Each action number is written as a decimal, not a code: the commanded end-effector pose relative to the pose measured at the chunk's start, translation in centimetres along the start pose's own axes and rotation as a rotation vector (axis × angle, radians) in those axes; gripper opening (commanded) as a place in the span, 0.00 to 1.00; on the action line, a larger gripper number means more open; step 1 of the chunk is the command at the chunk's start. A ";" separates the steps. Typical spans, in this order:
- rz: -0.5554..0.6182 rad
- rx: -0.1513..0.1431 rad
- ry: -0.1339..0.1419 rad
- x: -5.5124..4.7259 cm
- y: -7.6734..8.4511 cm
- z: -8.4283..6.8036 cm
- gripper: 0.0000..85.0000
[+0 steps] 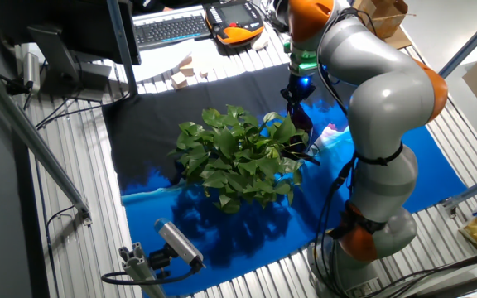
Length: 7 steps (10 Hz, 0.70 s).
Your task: Water the plant
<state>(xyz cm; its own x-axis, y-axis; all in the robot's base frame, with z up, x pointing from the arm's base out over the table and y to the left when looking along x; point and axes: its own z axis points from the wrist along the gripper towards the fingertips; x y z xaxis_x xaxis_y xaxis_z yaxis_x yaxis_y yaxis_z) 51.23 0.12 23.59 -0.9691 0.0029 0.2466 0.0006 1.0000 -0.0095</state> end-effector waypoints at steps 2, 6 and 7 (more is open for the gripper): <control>-0.024 0.025 -0.099 0.0 0.0 0.0 0.00; 0.017 -0.025 -0.167 0.0 0.0 0.0 0.00; 0.017 -0.048 -0.182 0.0 0.0 0.0 0.00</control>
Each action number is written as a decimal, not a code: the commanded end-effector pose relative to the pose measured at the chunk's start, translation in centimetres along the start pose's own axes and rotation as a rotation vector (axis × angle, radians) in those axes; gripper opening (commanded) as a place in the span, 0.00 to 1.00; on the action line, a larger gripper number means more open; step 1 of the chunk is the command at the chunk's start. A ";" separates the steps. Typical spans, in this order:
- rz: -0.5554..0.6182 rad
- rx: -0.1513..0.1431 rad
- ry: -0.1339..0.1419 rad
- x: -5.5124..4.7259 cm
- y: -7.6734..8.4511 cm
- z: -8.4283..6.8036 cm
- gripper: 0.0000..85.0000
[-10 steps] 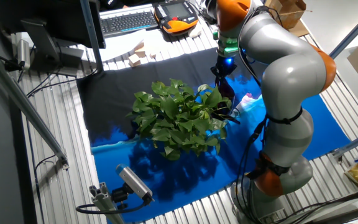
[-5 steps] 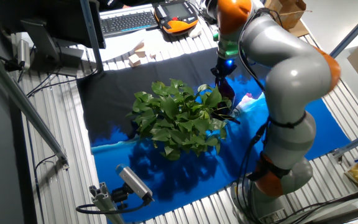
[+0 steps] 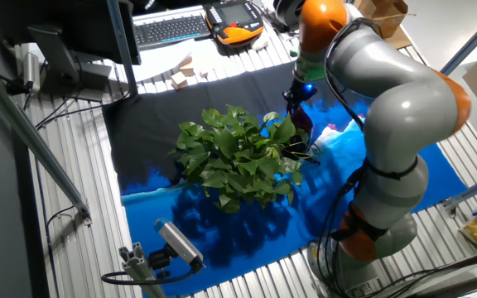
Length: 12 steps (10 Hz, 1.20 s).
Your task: Water the plant
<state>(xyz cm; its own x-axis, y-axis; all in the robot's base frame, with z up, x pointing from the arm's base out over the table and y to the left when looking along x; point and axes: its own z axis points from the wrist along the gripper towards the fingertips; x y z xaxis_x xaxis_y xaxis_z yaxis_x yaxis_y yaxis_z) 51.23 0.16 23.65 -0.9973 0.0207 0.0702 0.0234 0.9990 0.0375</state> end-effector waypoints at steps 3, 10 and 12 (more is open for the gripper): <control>-0.023 -0.011 0.028 0.0 0.0 0.0 0.00; 0.001 0.070 -0.140 0.0 0.0 0.0 0.00; -0.005 0.074 -0.157 0.0 0.0 0.0 0.00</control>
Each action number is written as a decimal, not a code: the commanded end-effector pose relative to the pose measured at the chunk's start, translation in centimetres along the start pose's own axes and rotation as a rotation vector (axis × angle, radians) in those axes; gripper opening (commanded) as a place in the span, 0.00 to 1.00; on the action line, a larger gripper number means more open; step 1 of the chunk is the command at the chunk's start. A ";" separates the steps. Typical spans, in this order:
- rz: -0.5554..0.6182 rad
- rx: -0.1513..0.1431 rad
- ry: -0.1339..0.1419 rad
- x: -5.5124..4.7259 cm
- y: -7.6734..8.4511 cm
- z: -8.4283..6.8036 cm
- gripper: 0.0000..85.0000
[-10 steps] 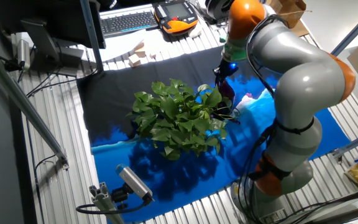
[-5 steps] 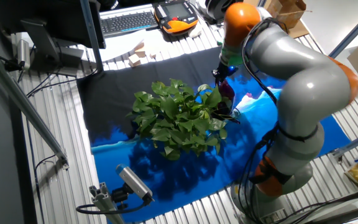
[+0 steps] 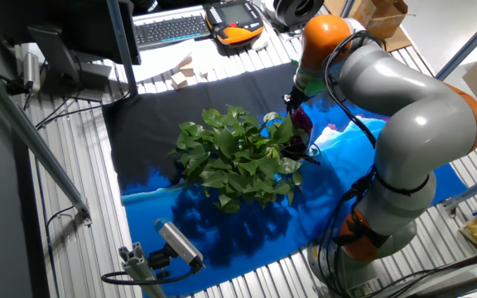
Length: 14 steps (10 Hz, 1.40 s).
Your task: Water the plant
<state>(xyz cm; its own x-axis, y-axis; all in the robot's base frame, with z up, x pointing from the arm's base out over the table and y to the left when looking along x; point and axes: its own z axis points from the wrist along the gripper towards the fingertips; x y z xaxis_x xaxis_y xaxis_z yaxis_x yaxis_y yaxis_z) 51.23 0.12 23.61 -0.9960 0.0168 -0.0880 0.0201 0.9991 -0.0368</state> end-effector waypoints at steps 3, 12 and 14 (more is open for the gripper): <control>0.024 0.034 -0.003 0.0 0.0 0.0 0.00; 0.000 0.063 -0.012 -0.8 -0.2 0.5 0.60; -0.016 0.046 -0.016 -2.1 -1.0 1.6 0.80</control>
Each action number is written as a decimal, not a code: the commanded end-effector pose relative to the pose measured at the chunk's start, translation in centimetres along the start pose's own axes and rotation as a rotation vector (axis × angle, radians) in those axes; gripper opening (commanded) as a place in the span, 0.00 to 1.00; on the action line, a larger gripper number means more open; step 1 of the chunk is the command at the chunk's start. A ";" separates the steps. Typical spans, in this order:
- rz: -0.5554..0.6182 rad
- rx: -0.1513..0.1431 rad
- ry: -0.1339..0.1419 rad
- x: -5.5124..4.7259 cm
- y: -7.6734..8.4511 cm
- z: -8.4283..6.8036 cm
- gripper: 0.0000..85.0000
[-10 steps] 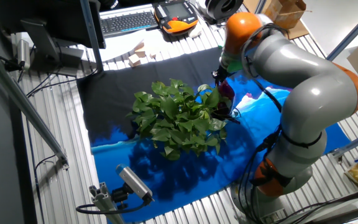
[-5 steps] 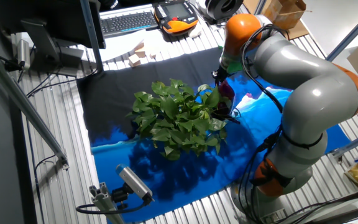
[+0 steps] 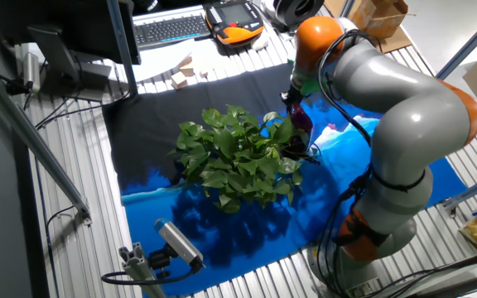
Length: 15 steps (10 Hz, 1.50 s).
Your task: Water the plant
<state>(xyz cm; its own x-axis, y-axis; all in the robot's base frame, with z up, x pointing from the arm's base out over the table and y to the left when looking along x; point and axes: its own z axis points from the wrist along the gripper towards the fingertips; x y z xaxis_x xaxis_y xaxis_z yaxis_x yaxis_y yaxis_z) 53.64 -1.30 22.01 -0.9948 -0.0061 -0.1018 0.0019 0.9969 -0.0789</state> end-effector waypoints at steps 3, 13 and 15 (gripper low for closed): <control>-0.022 -0.043 -0.001 -1.7 -1.3 2.1 0.80; 0.002 -0.113 0.039 -2.6 -4.0 6.8 0.60; 0.028 -0.114 0.037 -2.3 -4.4 7.2 0.60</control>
<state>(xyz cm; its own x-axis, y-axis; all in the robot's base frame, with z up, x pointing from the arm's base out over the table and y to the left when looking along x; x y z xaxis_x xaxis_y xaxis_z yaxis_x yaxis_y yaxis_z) 56.70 -6.23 15.51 -0.9976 0.0257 -0.0644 0.0233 0.9990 0.0374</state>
